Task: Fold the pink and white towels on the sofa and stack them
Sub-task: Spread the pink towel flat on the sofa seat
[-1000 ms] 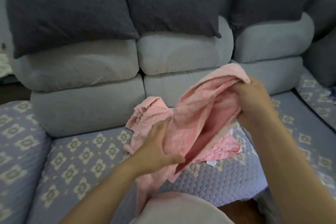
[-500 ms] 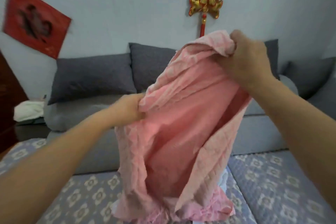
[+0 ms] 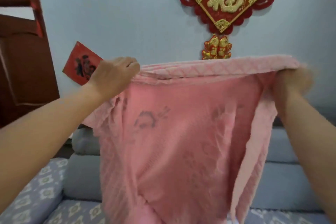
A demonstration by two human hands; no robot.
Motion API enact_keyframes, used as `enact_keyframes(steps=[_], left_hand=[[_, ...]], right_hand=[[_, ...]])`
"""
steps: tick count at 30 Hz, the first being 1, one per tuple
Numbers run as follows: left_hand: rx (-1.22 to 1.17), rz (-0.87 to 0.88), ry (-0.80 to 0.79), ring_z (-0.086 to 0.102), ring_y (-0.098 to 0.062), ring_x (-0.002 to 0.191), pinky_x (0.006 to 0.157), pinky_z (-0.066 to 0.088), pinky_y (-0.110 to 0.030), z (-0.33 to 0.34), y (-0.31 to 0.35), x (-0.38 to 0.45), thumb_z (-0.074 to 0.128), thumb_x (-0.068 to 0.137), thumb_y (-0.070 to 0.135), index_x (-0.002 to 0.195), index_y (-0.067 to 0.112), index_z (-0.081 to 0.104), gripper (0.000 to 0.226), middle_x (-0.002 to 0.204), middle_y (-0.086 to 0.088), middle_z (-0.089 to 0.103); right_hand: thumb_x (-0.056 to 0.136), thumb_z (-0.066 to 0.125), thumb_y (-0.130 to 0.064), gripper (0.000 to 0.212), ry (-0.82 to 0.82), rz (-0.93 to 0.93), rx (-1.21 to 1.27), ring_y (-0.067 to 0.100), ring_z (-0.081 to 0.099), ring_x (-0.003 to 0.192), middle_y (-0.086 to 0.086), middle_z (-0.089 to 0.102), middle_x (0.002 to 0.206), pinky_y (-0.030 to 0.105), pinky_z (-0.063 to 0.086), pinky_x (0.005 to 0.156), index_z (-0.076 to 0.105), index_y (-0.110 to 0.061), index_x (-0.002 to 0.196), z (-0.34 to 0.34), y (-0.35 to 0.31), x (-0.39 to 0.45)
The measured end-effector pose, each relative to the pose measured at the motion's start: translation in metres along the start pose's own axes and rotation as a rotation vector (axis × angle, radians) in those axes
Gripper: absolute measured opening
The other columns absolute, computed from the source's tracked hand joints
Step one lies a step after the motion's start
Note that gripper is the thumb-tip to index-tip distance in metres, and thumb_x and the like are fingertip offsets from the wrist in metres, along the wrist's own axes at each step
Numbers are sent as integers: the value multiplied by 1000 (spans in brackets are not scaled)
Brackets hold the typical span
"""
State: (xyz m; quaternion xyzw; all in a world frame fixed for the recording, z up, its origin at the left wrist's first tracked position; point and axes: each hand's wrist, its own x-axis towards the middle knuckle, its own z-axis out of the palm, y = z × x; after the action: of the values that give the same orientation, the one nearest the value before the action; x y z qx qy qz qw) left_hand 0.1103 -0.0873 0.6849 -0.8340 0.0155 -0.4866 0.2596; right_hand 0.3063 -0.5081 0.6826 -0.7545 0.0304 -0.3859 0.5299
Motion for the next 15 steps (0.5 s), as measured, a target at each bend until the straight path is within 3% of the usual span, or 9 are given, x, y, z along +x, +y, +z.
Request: enact_keyframes(steps=[2,4,5,7,9,10,11,13,15], left_hand=[[-264,-335,-84,63,-42,71,54,46,-41,12,25,-25,59,83,5,97,14,52,19,83,-18,64],[-559,-595,-248,63,-50,84,63,42,-42,33,49,-59,56,89,19,101,11,49,16,90,-26,66],[-587,-525,-358,64,-50,87,64,43,-43,45,57,-82,55,88,30,102,13,46,23,93,-25,68],[-433,-202,-657,68,-41,97,73,52,-44,58,73,-132,49,83,66,114,23,40,54,108,-10,70],[-258,88,-945,66,-29,110,84,51,-39,70,85,-179,31,65,99,140,34,30,99,132,6,61],[-214,195,-1042,65,-25,112,85,51,-37,81,87,-206,25,62,100,146,36,24,105,136,8,57],[-168,234,-1098,66,-24,112,85,52,-36,90,92,-229,30,72,94,146,37,26,93,135,7,57],[-83,154,-1134,67,-24,109,85,56,-38,104,99,-255,47,93,49,132,35,47,41,125,2,65],[-63,-7,-1170,69,-30,105,84,57,-38,118,109,-265,50,89,28,112,25,66,28,113,-6,70]], right_hand=[[98,49,-19,20,-146,220,447,10,67,71,8,69,103,19,55,58,67,-15,107,3,-1,-10],[97,48,-18,16,-305,166,360,19,70,82,9,68,100,31,57,68,64,-21,96,18,15,-27],[96,46,-18,18,-340,46,189,29,68,90,15,68,102,38,53,72,65,-17,96,25,28,-31],[92,43,-24,18,-406,-205,-208,39,63,93,21,67,101,39,44,72,59,-14,91,22,59,-36],[86,44,-39,21,-648,-413,-580,40,61,90,19,67,100,40,46,73,51,-19,89,12,100,-49],[83,47,-49,28,-824,-488,-753,38,62,91,16,68,103,41,49,76,51,-22,93,6,122,-67],[81,52,-60,40,-1009,-574,-907,37,63,97,13,68,109,39,50,79,52,-26,101,1,145,-87],[77,59,-75,62,-1327,-667,-1080,33,62,109,6,66,118,32,45,81,53,-30,119,-9,187,-143],[71,58,-84,66,-1550,-591,-1123,29,63,102,1,69,106,29,47,77,59,-27,105,-13,221,-193]])
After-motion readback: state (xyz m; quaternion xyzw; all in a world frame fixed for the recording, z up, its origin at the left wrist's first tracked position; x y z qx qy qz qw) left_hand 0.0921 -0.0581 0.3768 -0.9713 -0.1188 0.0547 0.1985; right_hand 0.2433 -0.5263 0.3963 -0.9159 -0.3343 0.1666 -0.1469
